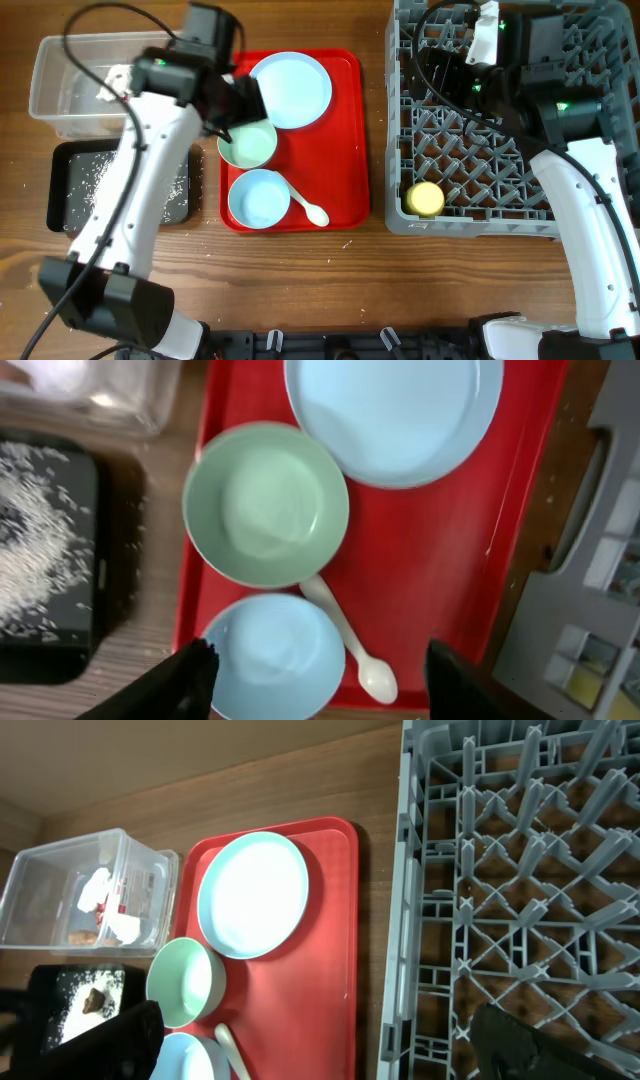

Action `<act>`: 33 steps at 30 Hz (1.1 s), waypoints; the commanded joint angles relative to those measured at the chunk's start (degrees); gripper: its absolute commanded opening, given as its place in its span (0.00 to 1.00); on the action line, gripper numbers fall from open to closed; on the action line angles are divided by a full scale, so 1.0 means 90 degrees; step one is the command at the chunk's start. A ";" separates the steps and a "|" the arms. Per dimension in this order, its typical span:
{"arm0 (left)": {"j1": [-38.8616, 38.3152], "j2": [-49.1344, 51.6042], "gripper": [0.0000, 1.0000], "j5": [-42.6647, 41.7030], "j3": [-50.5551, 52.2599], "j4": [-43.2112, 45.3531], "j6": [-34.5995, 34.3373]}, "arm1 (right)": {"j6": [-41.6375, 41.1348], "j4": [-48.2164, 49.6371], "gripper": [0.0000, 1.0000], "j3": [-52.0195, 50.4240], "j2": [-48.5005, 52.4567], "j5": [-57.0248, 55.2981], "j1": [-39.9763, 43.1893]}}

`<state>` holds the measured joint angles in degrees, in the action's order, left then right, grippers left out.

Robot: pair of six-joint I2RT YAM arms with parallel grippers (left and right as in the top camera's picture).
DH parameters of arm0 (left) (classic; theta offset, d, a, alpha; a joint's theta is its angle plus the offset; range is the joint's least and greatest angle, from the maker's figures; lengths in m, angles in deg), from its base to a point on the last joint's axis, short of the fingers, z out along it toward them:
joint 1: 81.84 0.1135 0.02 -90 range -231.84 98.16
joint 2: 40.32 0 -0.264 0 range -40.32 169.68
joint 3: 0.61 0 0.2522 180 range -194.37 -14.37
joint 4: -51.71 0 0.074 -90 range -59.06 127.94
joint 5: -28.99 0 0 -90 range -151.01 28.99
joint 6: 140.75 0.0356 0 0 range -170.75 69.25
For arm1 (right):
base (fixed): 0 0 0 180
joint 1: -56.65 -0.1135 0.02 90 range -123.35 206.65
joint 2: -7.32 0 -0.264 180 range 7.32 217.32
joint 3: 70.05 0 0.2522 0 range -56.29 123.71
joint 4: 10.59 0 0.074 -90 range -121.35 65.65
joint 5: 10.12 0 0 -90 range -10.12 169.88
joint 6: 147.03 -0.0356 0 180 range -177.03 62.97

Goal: Sort waste into correct bins and load items into the dishwasher rack

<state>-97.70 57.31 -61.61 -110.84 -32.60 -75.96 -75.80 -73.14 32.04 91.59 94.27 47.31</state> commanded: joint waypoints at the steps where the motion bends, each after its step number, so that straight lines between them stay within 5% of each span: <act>1: -0.0510 0.0097 0.65 -0.0063 0.0539 0.0080 -0.0712 | 0.0039 0.0002 1.00 0.0049 0.0080 0.0080 -0.0027; 13: -0.1263 0.0097 0.64 0.0338 0.1785 0.0622 -0.1617 | 0.0061 -0.0080 1.00 0.0049 0.0080 0.0083 -0.0027; 33: -0.1200 0.0102 0.50 0.0724 0.2909 0.1200 -0.1559 | 0.0085 -0.0172 1.00 0.0046 0.0085 -0.0063 -0.0027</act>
<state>-108.83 58.11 -57.15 -85.24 -21.78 -89.91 -75.80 -74.48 32.04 91.62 94.43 47.31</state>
